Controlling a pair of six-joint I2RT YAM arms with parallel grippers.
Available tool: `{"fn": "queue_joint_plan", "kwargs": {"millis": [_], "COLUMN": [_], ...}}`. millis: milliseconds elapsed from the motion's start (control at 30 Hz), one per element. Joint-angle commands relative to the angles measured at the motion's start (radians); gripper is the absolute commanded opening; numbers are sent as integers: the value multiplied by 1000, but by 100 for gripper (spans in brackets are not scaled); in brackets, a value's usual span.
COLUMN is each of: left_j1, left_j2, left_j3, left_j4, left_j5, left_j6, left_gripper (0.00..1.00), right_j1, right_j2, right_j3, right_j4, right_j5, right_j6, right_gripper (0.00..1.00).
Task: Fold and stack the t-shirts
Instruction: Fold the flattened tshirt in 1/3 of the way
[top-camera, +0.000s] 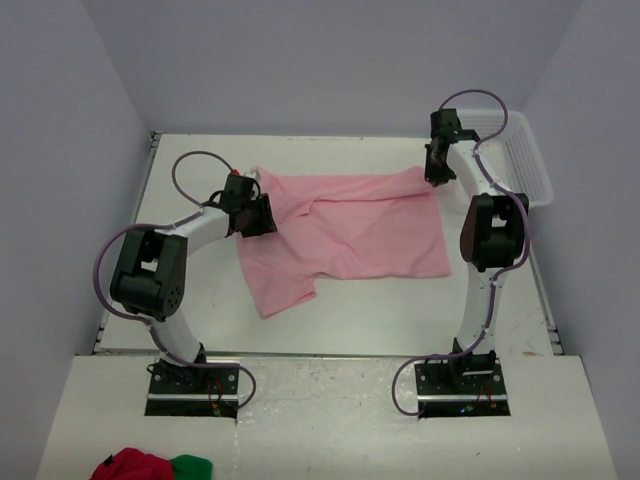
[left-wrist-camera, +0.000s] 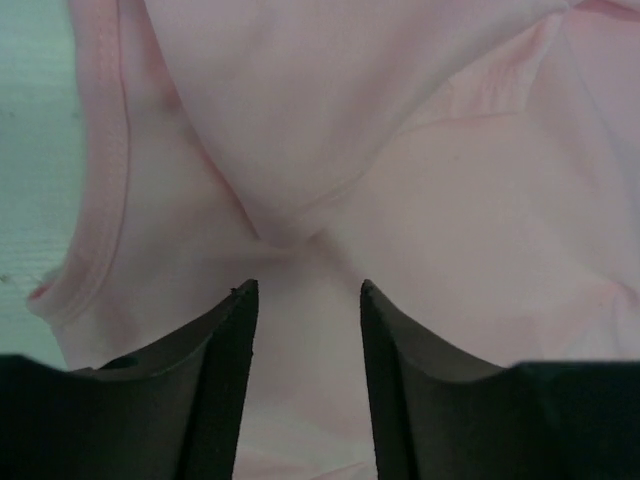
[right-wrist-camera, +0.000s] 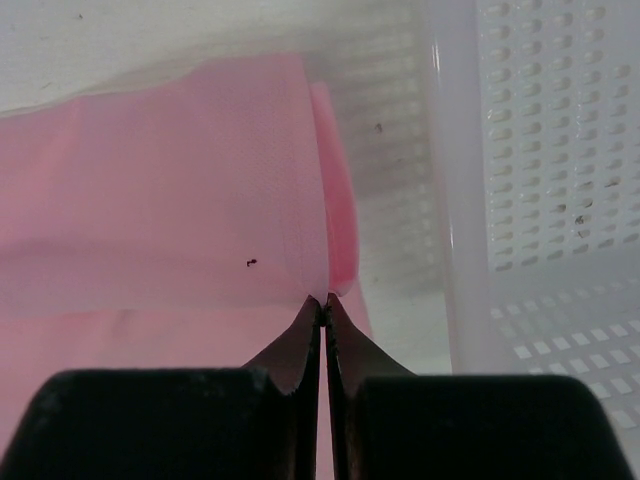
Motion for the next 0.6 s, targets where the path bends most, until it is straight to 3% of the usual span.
{"fn": "queue_joint_plan", "kwargs": {"millis": [0, 200, 267, 300, 333, 367, 433, 500, 567], "left_j1": [-26, -50, -46, -42, -36, -27, 13, 67, 111], "left_j2": [-29, -264, -271, -228, -193, -151, -27, 83, 159], "left_j3": [-34, -54, 25, 82, 140, 270, 367, 471, 568], "left_j4": [-12, 36, 58, 32, 2, -34, -78, -98, -133], "left_j5": [-4, -340, -360, -380, -383, -371, -234, -119, -40], "left_j6": [-59, -93, -45, 5, 25, 42, 90, 87, 89], "left_gripper": [49, 62, 69, 72, 76, 76, 72, 71, 59], "right_j1": [5, 4, 9, 10, 15, 18, 31, 41, 48], "right_j2": [-2, -32, -60, -74, -89, -112, -143, -185, -209], "right_j3": [5, -14, -27, -41, -49, -53, -67, -78, -78], "right_j4": [-21, -3, 12, 29, 38, 48, 63, 66, 63], "right_j5": [16, 20, 5, -4, -32, -38, -40, -34, -43], "right_j6": [14, 22, 27, 28, 28, 33, 36, 37, 34], "right_gripper": [0, 0, 0, 4, 18, 24, 39, 43, 45]}}
